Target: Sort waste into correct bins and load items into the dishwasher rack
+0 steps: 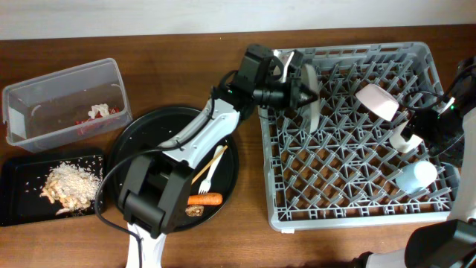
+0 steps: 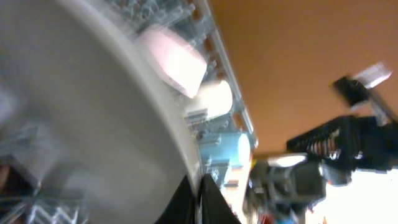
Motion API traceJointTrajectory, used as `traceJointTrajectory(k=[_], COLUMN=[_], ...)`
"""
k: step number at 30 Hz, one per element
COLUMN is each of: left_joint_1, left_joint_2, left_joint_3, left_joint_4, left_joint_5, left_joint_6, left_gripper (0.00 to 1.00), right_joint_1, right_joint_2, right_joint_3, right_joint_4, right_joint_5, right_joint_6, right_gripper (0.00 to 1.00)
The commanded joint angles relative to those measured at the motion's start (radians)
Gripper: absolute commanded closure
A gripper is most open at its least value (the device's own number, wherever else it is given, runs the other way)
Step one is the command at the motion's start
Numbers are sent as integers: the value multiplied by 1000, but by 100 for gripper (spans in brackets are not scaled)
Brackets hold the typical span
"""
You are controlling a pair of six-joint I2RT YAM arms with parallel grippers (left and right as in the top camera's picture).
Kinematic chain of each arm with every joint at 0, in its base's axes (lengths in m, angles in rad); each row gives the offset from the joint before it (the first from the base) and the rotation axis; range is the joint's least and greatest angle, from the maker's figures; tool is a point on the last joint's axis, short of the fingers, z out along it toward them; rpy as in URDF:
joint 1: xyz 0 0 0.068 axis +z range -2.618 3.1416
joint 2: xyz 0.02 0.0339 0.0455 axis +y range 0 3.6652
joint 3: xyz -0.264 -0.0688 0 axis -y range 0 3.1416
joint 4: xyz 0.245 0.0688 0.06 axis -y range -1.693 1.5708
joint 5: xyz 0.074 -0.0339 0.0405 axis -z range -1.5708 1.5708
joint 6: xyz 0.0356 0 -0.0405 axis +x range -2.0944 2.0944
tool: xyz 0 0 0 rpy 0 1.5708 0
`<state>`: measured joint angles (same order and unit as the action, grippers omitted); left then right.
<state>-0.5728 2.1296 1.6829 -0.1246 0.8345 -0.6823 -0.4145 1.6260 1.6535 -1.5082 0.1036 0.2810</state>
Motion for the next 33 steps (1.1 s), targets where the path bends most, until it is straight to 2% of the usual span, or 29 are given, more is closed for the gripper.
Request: traceJointTrajectory(k=[1,2,3,4,6,8,10,11,12,13,14,16,17,20,24,27,30,33], left_joint_1=[74,101,137,164,197,219,240,254,267,280,291,332,361,459,533,599,692,757], left_joint_2=[5,4,4,4,1,-17,-59,-100,-146,-189,-220,-311,-344,-378,-378,-378,-378,-378], left_joint_3=[1,1,1,1,1,1,1,1,1,1,1,1,1,1,1,1,1,1], left_joint_4=[-192,-250,-275,-275,-281,-326,-435,-535,-638,-727,-790,-998,-1101,-1252,-1305,-1325,-1336,-1334], left_joint_5=[-18,1,59,119,162,161,74,-32,-159,-288,-379,-665,-768,-813,-835,-834,-832,-834], left_joint_6=[126,139,139,139,150,209,299,369,425,442,442,441,440,441,466,435,430,421], left_gripper=[95,84,59,41,24,16,13,7,6,1,1,1,1,1,1,1,1,1], right_joint_1=[2,2,2,2,2,2,2,2,2,2,2,2,2,11,138,359,686,943], right_joint_2=[-3,-3,-3,-3,-3,-3,-3,-3,-3,-3,-3,-3,-3,-3,-4,-6,-5,19], right_joint_3=[5,5,5,5,5,5,5,5,5,5,5,5,5,5,5,5,5,5], right_joint_4=[1,0,1,1,0,0,0,0,0,1,1,1,1,3,-19,-14,100,230], right_joint_5=[-7,-6,-6,-6,-7,-7,-7,-7,-8,-21,-30,-43,-80,-262,-295,-311,-311,-309], right_joint_6=[5,4,5,4,-3,-3,-3,-4,-4,-15,-18,-19,-43,-154,-154,-100,44,135], right_gripper=[15,15,15,15,15,15,15,15,15,15,15,15,10,10,10,10,10,8])
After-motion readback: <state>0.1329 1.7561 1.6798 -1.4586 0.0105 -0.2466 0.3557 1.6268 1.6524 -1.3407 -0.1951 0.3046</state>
